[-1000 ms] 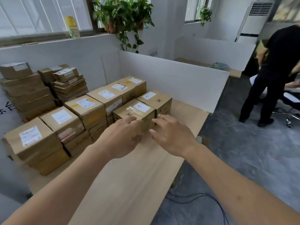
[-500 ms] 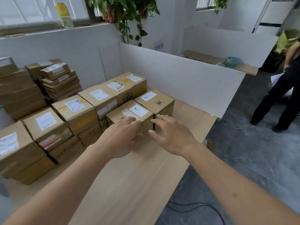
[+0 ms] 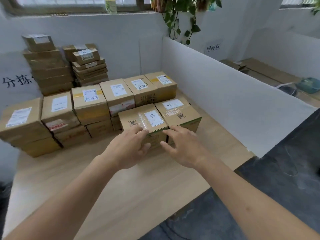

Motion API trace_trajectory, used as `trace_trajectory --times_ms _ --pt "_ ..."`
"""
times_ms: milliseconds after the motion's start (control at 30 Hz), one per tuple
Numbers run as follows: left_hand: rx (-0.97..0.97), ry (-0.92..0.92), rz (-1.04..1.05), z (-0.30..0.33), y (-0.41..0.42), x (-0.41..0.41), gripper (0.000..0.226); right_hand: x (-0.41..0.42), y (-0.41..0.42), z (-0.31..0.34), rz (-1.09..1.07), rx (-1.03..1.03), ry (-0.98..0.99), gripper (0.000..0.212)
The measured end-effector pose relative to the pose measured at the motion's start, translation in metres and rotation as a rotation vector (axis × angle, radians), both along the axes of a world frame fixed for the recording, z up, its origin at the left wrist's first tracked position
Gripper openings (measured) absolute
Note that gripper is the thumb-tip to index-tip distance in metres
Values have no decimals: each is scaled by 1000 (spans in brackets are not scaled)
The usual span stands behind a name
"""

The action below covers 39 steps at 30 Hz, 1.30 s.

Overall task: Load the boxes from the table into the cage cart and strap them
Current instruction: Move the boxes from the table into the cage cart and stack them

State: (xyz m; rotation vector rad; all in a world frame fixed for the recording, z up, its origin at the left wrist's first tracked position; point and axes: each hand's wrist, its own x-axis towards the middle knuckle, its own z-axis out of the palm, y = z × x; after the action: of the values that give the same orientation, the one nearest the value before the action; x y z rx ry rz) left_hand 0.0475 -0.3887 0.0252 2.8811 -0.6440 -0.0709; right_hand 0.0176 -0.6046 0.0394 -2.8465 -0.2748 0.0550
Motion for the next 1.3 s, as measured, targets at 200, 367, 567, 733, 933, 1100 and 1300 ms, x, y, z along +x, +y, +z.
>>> trace_trajectory --times_ms 200,367,567,733,933,1100,1300 --pt "12 31 114 -11 -9 26 58 51 -14 -20 92 10 39 55" --pt "29 74 177 -36 -11 66 57 110 -20 -49 121 6 83 55" --pt "30 140 225 -83 -6 133 58 186 -16 -91 133 -43 195 55" --pt "38 213 263 -126 0 178 56 233 -10 -126 157 -88 252 52" --pt "164 279 314 -165 5 199 59 264 -4 -174 223 -211 279 64" --pt "168 301 395 -179 2 190 62 258 -2 -192 261 -216 236 68" --pt "115 339 502 -181 -2 150 62 230 -7 -194 350 -177 206 66"
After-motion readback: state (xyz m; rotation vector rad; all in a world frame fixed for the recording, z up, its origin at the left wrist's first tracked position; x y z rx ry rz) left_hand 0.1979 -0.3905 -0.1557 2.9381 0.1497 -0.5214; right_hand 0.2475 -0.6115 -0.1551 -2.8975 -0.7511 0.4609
